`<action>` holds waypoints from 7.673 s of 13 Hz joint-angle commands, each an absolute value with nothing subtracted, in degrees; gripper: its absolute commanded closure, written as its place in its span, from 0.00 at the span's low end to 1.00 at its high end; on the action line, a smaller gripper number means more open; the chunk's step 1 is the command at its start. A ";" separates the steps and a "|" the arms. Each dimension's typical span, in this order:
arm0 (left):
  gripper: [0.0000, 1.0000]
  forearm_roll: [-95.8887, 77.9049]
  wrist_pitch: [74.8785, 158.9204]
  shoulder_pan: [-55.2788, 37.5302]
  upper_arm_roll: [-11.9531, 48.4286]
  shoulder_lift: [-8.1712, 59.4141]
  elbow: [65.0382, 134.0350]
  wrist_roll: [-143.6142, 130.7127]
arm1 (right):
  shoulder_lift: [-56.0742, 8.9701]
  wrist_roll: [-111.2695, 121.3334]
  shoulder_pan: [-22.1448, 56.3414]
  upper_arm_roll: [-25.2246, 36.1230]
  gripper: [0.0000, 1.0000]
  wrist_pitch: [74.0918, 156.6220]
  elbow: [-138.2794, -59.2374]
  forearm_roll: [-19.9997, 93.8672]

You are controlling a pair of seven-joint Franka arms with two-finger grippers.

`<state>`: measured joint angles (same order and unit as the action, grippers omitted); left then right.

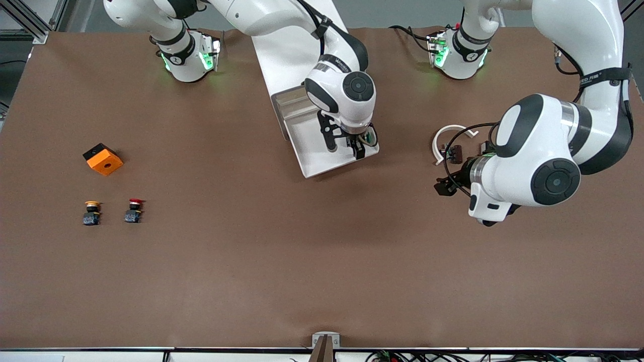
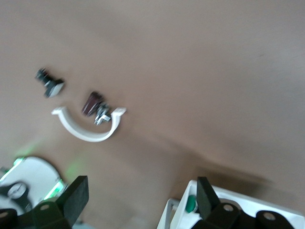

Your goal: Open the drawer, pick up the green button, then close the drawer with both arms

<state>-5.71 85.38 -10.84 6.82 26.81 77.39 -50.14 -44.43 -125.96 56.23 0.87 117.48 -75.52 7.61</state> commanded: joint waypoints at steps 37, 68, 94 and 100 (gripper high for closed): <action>0.00 -3.16 123.84 -25.31 9.14 32.42 92.12 -55.79 | -25.49 -23.23 20.14 1.49 1.00 100.43 -79.51 7.82; 0.00 2.02 131.75 -39.46 9.32 37.18 95.62 -66.70 | -31.46 -5.01 3.34 1.49 1.00 143.35 -112.94 0.26; 0.00 -0.44 127.71 -49.48 12.22 38.76 94.92 -78.66 | -22.77 -6.06 1.94 1.49 0.00 103.75 -94.50 0.53; 0.00 -2.37 127.71 -49.48 14.41 38.67 94.75 -78.57 | -21.45 -5.80 -1.41 1.67 0.00 83.77 -78.76 0.00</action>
